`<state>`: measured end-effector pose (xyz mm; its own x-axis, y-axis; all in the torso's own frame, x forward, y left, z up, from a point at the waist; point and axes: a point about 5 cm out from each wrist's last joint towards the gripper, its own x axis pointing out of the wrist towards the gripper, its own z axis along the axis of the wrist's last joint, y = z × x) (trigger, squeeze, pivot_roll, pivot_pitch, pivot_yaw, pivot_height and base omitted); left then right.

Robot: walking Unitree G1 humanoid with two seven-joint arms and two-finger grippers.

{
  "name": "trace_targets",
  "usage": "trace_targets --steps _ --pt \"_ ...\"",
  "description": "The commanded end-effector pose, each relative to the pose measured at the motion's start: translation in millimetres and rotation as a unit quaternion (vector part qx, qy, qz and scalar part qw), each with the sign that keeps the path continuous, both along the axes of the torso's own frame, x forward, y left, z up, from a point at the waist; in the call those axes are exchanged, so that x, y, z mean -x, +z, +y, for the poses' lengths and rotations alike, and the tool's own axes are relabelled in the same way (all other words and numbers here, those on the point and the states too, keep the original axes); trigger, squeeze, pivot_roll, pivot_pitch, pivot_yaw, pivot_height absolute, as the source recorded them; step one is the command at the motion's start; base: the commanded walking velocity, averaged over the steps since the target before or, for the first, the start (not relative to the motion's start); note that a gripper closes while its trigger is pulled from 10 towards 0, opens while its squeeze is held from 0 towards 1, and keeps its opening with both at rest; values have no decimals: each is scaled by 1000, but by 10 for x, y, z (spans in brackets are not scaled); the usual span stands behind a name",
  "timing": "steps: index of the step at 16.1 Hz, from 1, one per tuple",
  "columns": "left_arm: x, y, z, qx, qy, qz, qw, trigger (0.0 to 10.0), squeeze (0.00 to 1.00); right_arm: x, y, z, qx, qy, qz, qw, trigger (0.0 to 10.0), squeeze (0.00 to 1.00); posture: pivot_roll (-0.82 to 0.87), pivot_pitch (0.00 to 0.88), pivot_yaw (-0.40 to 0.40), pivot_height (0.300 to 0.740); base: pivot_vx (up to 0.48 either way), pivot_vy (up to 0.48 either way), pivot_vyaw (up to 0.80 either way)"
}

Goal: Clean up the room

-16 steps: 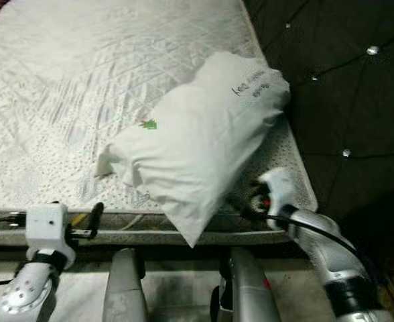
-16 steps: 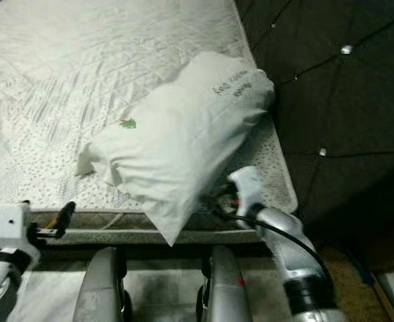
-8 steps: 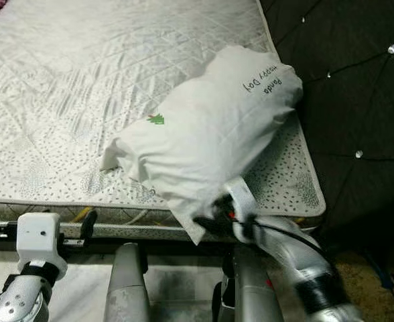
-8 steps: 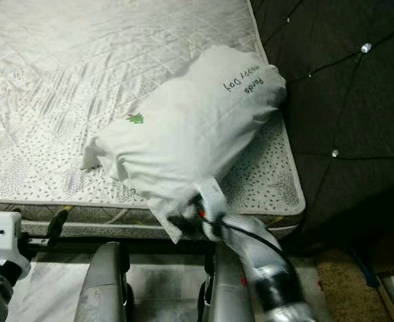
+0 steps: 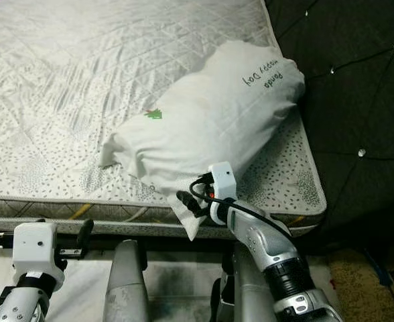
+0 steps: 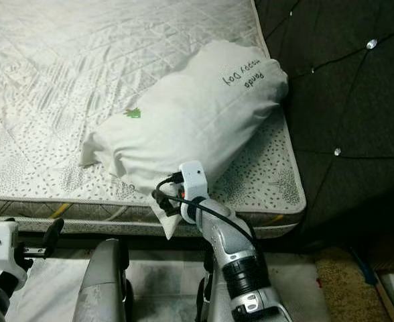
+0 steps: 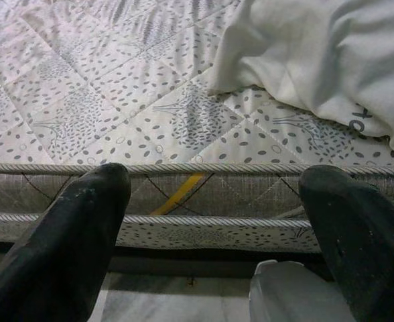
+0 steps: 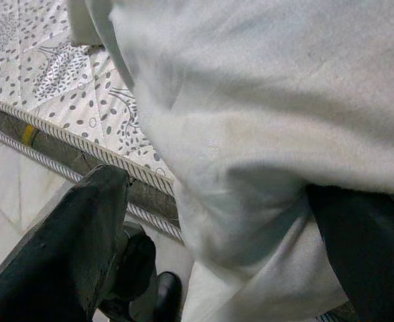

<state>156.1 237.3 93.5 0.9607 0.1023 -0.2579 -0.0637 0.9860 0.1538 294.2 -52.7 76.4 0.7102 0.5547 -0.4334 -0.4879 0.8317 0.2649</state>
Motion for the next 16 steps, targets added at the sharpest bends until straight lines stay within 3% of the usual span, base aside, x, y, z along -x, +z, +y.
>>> trace_targets --steps 1,3,4,5,8,11,15,16 --pt "31 7 30 -8 11 4 1000 10000 0 31 3 -63 2 24 3 1000 10000 0 217 196 -68 605 0 0 0" --pt "31 4 29 -7 11 4 1000 10000 0 104 -34 -243 12 46 17 999 10000 0 217 196 -68 605 0 0 0" --pt "21 -9 31 -5 10 6 1000 10000 0 200 -82 -463 32 67 30 997 10000 0 217 196 -68 605 0 0 0" --pt "16 -18 24 -4 9 6 1000 10000 0 231 -118 -575 37 65 41 996 10000 0 198 193 -67 605 0 0 0" --pt "-14 -20 9 -3 5 6 1000 10000 0 148 -190 -763 85 18 31 996 10000 0 193 190 -62 605 0 0 0" --pt "-32 -13 12 -4 2 5 1000 10000 0 16 -56 -609 53 -31 5 998 10000 0 203 185 -57 605 0 0 0" --pt "-39 -15 13 -3 3 4 1000 10000 0 52 -30 -418 -5 -21 33 999 10000 0 208 184 -61 605 0 0 0" --pt "-42 -28 16 -3 3 5 1000 10000 0 57 -7 -334 -52 -23 58 997 10000 0 205 179 -57 605 0 0 0"
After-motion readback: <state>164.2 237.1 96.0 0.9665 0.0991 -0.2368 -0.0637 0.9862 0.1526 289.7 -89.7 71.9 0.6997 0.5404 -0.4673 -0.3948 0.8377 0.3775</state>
